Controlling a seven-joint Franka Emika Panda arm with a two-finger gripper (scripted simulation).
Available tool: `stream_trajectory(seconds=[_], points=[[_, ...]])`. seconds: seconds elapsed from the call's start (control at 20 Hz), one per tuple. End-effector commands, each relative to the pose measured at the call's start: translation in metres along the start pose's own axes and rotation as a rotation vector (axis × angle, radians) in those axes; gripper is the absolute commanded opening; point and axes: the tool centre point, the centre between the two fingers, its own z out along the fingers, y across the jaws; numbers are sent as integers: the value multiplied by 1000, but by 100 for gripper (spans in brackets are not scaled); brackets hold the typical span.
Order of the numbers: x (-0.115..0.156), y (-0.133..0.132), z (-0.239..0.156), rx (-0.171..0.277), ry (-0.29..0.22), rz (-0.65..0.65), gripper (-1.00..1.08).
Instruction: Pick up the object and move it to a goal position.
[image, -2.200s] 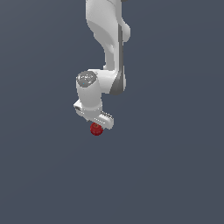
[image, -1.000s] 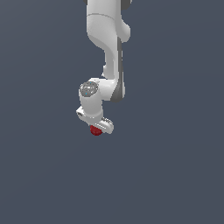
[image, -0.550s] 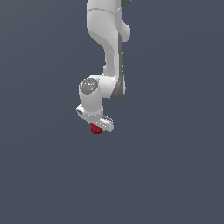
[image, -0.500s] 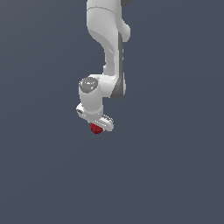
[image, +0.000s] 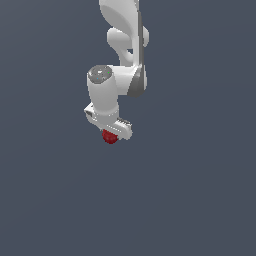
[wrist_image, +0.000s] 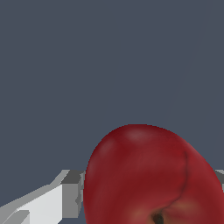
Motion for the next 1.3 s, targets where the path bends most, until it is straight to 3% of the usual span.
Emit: stream_trajectory(seconds=[0.0,0.7,1.25], points=[[-3,-1,-27,1,3,0,-100],[-24,-6,-182,0,4,1,-100],[-30,-11,-246,0,3,1,-100]])
